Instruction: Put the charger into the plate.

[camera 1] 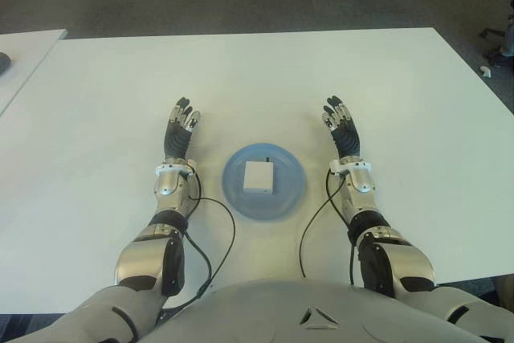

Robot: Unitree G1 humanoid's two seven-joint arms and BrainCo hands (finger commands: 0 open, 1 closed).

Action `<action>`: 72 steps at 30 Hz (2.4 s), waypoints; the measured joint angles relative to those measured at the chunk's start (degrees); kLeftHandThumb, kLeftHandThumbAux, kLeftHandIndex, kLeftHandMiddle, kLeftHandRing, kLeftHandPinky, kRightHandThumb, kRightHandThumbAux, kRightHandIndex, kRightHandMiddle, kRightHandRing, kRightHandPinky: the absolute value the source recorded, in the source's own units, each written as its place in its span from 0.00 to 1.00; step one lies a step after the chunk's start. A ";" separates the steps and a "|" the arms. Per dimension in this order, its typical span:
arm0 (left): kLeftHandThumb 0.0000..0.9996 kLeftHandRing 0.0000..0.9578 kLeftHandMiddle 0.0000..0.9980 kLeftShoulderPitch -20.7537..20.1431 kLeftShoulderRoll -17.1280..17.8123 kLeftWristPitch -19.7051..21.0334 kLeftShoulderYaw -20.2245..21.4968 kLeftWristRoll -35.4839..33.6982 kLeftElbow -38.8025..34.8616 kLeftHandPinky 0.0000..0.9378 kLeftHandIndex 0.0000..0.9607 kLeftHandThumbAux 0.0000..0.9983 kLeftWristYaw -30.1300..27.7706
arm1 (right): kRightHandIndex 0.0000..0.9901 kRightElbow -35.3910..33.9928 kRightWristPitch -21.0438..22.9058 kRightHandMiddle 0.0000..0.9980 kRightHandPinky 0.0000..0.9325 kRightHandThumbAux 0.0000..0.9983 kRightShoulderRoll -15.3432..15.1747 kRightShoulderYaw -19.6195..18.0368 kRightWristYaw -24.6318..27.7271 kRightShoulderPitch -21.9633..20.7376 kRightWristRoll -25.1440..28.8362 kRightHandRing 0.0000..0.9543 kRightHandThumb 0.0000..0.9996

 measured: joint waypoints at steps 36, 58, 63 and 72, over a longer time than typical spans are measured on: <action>0.03 0.00 0.00 3.22 2.82 3.78 -7.07 9.51 -4.68 0.01 0.00 0.53 1.29 | 0.00 0.14 0.81 0.01 0.01 0.52 0.60 -0.78 1.94 -0.11 0.99 0.00 0.05; 0.10 0.00 0.00 2.70 4.19 7.18 -8.73 9.53 -4.76 0.07 0.00 0.45 -0.14 | 0.00 0.14 1.35 0.00 0.01 0.52 0.60 -1.23 3.00 -0.14 1.23 0.00 0.07; 0.10 0.00 0.00 2.60 4.07 7.53 -8.78 9.14 -4.83 0.09 0.00 0.45 -0.15 | 0.00 0.14 1.53 0.00 0.00 0.52 0.55 -1.11 2.83 -0.14 1.20 0.00 0.07; 0.09 0.00 0.00 2.33 3.24 9.07 -8.15 7.11 -5.38 0.08 0.00 0.47 -0.16 | 0.00 0.14 1.62 0.00 0.01 0.54 0.45 -1.05 2.24 -0.20 1.15 0.00 0.08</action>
